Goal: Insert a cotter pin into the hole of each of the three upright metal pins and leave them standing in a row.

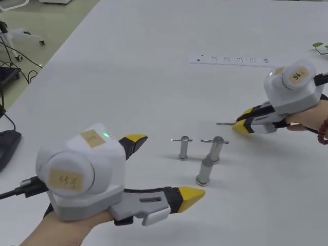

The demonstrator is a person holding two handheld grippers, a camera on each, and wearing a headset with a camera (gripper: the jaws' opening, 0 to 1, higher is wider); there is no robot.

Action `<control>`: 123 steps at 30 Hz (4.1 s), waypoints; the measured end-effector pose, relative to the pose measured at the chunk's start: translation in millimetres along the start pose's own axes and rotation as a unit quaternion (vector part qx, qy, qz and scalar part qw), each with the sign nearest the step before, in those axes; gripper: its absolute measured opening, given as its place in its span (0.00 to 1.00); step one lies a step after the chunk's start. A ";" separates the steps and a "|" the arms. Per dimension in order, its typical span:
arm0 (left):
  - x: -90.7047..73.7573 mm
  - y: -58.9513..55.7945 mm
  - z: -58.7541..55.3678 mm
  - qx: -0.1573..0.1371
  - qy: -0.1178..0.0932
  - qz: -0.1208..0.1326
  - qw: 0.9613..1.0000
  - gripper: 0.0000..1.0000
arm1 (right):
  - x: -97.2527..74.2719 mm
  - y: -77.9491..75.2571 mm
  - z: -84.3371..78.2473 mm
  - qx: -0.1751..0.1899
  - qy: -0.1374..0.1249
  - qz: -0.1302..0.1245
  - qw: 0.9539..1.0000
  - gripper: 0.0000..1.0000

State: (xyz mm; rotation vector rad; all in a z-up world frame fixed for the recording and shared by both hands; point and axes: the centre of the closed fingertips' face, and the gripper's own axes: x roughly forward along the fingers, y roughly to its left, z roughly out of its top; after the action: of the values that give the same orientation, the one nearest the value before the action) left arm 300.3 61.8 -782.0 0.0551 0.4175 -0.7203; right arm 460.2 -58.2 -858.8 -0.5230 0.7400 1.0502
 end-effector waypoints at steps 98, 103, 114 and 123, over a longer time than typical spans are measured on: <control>28.1 -16.0 61.6 -0.159 -0.038 -0.090 0.982 0.14 | -79.2 138.2 82.4 -0.387 -0.057 -0.059 0.918 0.02; 28.0 -17.3 62.5 -0.178 -0.041 -0.094 0.979 0.09 | -80.1 142.9 84.0 -0.393 -0.063 -0.060 0.916 0.02; 27.4 -16.0 60.6 -0.201 -0.038 -0.090 0.975 0.02 | -82.7 145.9 89.2 -0.394 -0.072 -0.066 0.914 0.02; 27.5 -17.3 59.9 -0.223 -0.038 -0.093 0.970 0.01 | -84.0 147.5 90.3 -0.399 -0.072 -0.069 0.911 0.02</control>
State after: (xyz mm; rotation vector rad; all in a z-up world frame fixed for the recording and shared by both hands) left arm 328.7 20.1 -736.2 -0.4395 0.5062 -0.7945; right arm 327.3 17.6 -742.4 -1.1647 0.1030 1.2243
